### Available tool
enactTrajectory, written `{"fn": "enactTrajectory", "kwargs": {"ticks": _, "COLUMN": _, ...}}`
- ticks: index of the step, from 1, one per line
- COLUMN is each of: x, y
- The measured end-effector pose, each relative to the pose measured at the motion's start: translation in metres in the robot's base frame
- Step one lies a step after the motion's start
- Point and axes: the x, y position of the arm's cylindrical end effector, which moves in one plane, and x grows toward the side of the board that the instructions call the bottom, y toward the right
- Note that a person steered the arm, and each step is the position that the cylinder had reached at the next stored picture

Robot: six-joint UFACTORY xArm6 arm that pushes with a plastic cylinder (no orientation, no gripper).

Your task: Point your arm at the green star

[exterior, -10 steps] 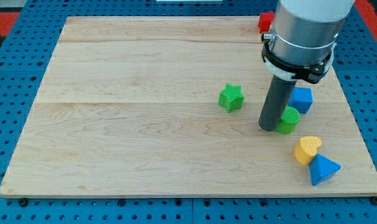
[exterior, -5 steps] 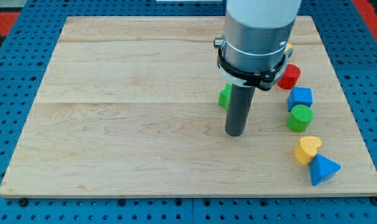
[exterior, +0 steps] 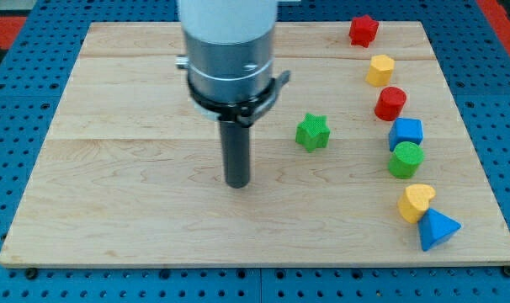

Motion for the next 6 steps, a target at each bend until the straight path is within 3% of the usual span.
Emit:
{"fn": "enactTrajectory", "kwargs": {"ticks": 2, "x": 0.056, "y": -0.104}}
{"fn": "enactTrajectory", "kwargs": {"ticks": 3, "x": 0.103, "y": -0.069}}
{"fn": "enactTrajectory", "kwargs": {"ticks": 4, "x": 0.102, "y": -0.059}}
{"fn": "enactTrajectory", "kwargs": {"ticks": 5, "x": 0.018, "y": -0.010}}
{"fn": "enactTrajectory", "kwargs": {"ticks": 6, "x": -0.028, "y": 0.045}}
